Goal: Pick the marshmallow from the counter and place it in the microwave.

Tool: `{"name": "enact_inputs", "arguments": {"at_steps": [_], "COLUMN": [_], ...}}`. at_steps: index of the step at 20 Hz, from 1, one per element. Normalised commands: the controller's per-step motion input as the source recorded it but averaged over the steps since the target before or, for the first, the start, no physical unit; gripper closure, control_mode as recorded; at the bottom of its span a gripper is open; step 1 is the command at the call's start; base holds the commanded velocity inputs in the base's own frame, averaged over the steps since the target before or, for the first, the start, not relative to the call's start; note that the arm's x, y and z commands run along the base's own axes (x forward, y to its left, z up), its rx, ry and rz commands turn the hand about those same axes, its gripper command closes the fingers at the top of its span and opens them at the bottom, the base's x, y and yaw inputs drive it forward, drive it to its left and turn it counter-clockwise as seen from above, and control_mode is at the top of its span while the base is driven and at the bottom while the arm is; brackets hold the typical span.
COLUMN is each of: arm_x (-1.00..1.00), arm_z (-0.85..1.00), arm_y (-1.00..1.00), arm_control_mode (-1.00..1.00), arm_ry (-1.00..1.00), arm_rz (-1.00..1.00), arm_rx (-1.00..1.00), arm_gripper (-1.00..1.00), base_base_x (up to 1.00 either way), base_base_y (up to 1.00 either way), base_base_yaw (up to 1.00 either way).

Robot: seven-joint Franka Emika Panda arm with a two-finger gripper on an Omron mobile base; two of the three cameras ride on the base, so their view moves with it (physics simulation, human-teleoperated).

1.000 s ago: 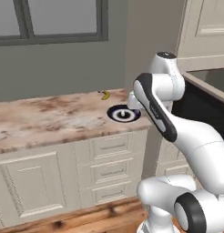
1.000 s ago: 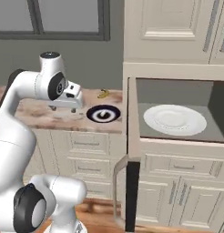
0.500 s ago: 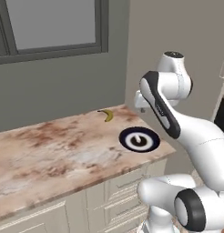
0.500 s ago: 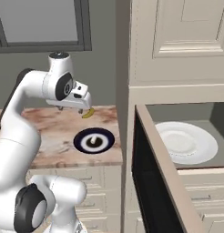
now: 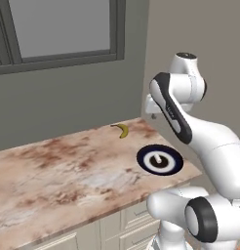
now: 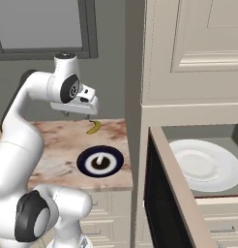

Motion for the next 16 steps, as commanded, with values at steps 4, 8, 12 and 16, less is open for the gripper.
{"name": "enact_inputs", "arguments": {"at_steps": [4,8,12,16], "arm_x": [0.00,0.41,0.70,0.61], "arm_z": [-0.13,-0.94,-1.00,-0.90], "arm_y": [0.00,-0.48,-0.43,-0.12], "arm_control_mode": [-1.00,-1.00,-1.00,-1.00], "arm_ry": [0.02,0.20,0.33,0.24], "arm_rz": [0.00,-0.06,-0.10,-0.04], "arm_rx": [-0.02,-0.05,-0.06,-0.03], "arm_gripper": [-1.00,-1.00,-1.00,-1.00], "base_base_x": [0.00,0.00,0.00,0.00], "base_base_y": [0.00,0.00,0.00,0.00], "base_base_yaw": [0.00,0.00,0.00,0.00]}}
